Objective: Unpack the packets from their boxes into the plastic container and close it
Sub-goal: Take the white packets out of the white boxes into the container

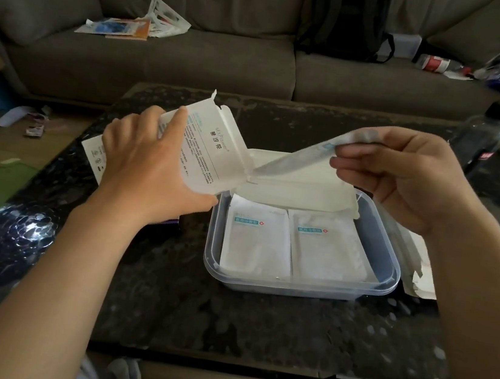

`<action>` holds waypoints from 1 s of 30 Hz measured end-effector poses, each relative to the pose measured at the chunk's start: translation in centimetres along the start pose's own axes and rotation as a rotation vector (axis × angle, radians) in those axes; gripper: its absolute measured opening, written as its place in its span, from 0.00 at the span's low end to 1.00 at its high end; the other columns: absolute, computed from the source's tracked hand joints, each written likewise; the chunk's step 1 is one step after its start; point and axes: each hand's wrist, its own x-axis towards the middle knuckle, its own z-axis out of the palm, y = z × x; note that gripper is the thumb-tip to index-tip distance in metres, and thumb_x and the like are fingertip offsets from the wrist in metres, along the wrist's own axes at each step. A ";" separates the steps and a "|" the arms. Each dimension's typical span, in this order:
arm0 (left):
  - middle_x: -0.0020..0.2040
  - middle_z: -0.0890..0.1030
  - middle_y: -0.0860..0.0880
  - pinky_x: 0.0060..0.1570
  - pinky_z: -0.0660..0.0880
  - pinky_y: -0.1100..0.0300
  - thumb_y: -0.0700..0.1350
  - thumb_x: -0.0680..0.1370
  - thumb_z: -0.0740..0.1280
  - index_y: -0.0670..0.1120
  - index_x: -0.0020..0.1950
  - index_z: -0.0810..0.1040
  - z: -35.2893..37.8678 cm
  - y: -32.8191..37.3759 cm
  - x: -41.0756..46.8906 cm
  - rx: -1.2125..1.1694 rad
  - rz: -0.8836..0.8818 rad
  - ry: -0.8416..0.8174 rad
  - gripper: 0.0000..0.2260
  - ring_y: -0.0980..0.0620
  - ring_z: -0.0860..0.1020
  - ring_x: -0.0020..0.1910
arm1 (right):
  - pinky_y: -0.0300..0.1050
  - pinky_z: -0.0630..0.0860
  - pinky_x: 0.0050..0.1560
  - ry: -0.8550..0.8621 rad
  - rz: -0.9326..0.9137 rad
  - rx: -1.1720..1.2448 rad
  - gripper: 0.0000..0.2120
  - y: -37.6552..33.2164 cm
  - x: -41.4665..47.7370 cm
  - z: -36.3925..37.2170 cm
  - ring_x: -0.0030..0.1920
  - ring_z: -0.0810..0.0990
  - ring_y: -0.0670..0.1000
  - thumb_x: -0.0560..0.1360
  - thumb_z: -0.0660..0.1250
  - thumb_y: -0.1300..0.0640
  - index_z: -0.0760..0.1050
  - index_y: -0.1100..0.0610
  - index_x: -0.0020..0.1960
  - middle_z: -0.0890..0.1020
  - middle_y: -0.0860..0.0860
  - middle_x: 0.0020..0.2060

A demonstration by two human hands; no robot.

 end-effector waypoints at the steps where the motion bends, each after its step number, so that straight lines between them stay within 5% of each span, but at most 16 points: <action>1: 0.73 0.62 0.43 0.72 0.54 0.39 0.77 0.55 0.67 0.51 0.77 0.53 0.0 -0.1 0.0 -0.007 -0.002 0.004 0.57 0.37 0.59 0.73 | 0.44 0.85 0.42 -0.030 -0.006 -0.015 0.08 0.0 -0.1 -0.2 0.44 0.88 0.57 0.76 0.66 0.69 0.80 0.67 0.53 0.87 0.60 0.44; 4: 0.73 0.62 0.43 0.73 0.54 0.39 0.75 0.56 0.70 0.51 0.78 0.53 -0.2 -0.2 0.1 -0.012 -0.014 0.002 0.57 0.37 0.59 0.73 | 0.44 0.84 0.35 -0.066 0.030 -0.176 0.12 0.1 -0.1 -0.2 0.34 0.86 0.53 0.70 0.71 0.58 0.81 0.65 0.50 0.87 0.60 0.42; 7: 0.73 0.62 0.43 0.72 0.55 0.38 0.75 0.56 0.70 0.51 0.77 0.54 -0.2 -0.3 0.1 -0.016 -0.010 0.006 0.57 0.37 0.60 0.73 | 0.43 0.80 0.26 -0.072 0.076 -0.385 0.08 0.8 0.1 0.9 0.25 0.79 0.50 0.75 0.71 0.57 0.81 0.63 0.47 0.86 0.58 0.36; 13: 0.73 0.62 0.43 0.72 0.55 0.39 0.73 0.56 0.74 0.52 0.77 0.53 -0.7 -0.4 0.0 -0.050 -0.020 0.006 0.57 0.38 0.59 0.73 | 0.41 0.75 0.26 -0.090 0.221 -0.549 0.10 3.1 1.1 3.0 0.22 0.73 0.47 0.80 0.69 0.54 0.82 0.60 0.44 0.77 0.51 0.23; 22: 0.74 0.61 0.43 0.72 0.55 0.39 0.72 0.57 0.75 0.53 0.77 0.53 -1.1 -0.7 -0.1 -0.081 -0.037 -0.002 0.56 0.38 0.58 0.73 | 0.41 0.79 0.28 0.139 0.138 -0.621 0.06 5.1 3.0 5.1 0.21 0.76 0.46 0.80 0.68 0.52 0.76 0.48 0.44 0.81 0.52 0.29; 30: 0.74 0.62 0.44 0.72 0.55 0.40 0.72 0.58 0.74 0.53 0.77 0.53 -0.8 -0.4 0.0 -0.087 -0.017 -0.002 0.55 0.39 0.59 0.73 | 0.41 0.82 0.30 -0.040 0.171 -0.824 0.03 6.8 3.1 5.5 0.27 0.82 0.49 0.81 0.66 0.51 0.75 0.49 0.52 0.84 0.53 0.35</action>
